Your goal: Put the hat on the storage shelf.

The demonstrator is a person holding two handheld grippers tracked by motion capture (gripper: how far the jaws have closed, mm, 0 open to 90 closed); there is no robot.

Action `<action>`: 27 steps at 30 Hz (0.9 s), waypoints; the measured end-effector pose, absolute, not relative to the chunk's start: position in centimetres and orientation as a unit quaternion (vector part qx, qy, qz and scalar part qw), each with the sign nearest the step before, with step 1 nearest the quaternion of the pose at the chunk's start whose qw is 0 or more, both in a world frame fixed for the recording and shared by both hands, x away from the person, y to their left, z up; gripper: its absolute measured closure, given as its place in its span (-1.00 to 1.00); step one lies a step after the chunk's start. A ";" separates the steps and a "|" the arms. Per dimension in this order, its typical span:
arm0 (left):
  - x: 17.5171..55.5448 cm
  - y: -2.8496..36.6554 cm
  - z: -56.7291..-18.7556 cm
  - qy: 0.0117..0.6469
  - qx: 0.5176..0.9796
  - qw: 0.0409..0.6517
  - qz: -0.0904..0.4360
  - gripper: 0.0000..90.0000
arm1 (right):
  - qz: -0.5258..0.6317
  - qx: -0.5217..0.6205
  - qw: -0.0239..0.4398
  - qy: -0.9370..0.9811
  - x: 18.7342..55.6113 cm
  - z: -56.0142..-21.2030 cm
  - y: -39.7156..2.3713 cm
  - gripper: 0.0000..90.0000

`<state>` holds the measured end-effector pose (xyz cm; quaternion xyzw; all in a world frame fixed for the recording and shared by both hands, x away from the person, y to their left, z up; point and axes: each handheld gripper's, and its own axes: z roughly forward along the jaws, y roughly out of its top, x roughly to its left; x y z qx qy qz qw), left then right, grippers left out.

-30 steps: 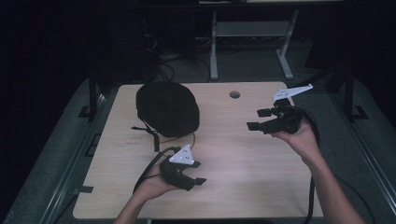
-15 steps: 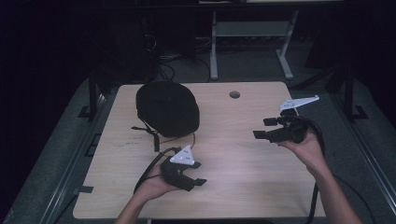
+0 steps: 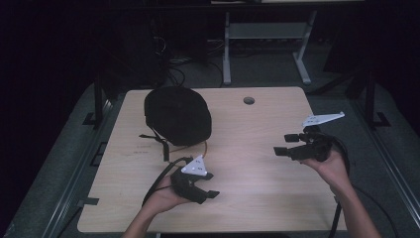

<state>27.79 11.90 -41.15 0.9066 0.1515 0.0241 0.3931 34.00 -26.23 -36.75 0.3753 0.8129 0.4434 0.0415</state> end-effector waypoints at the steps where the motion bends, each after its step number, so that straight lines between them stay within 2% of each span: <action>1: 27.8 11.9 -41.2 0.152 0.907 0.393 0.024 -0.14 | 0.442 0.377 0.040 0.813 33.8 -36.9 -26.4 -0.52; 27: 27.5 11.6 -42.0 0.155 0.907 0.392 0.013 -0.22 | 0.435 0.408 0.020 0.802 30.5 -41.2 -29.4 -0.54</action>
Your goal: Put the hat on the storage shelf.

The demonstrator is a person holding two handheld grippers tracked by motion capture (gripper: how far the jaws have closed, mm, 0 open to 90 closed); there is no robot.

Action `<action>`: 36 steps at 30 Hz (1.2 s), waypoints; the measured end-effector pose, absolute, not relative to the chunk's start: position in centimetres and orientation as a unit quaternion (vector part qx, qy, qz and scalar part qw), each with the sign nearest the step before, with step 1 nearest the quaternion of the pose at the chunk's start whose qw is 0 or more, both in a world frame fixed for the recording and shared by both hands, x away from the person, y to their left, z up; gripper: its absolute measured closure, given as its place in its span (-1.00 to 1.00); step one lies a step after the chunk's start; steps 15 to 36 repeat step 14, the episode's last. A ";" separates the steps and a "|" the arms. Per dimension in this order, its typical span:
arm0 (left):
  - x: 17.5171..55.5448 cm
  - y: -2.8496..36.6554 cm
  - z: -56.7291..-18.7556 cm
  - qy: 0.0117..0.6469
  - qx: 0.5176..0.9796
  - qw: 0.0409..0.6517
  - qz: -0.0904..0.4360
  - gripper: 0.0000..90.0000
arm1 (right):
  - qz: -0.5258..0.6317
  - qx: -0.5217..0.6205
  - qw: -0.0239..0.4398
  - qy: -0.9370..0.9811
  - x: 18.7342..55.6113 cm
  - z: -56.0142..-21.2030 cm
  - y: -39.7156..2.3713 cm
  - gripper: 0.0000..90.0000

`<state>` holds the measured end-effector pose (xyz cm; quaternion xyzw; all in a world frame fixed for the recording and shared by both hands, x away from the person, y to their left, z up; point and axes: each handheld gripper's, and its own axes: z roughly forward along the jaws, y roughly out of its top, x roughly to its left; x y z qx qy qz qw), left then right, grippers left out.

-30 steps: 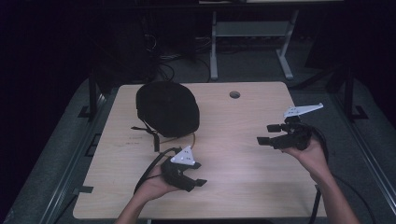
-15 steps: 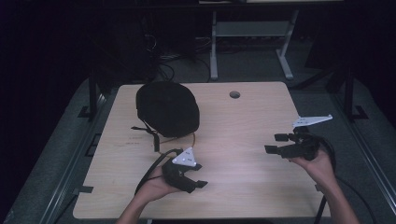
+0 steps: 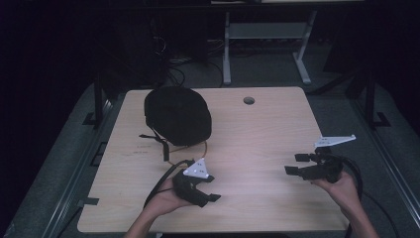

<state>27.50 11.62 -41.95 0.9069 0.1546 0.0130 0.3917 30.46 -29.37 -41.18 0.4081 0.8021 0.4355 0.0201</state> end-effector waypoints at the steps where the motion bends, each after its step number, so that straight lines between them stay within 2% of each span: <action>1: 27.5 11.6 -42.0 0.155 0.907 0.392 0.014 -0.23 | 0.435 0.408 0.020 0.802 30.3 -41.4 -29.5 -0.54; 8: 27.4 11.5 -41.9 0.158 0.903 0.400 0.008 -0.28 | 0.438 0.416 0.013 0.797 28.7 -42.7 -30.0 -0.54; 14: 27.4 11.5 -40.9 0.163 0.888 0.430 -0.012 -0.32 | 0.430 0.413 0.014 0.803 27.3 -43.5 -29.9 -0.55; 36: 27.4 11.5 -40.9 0.163 0.888 0.430 -0.012 -0.32 | 0.430 0.413 0.014 0.803 27.3 -43.5 -29.9 -0.55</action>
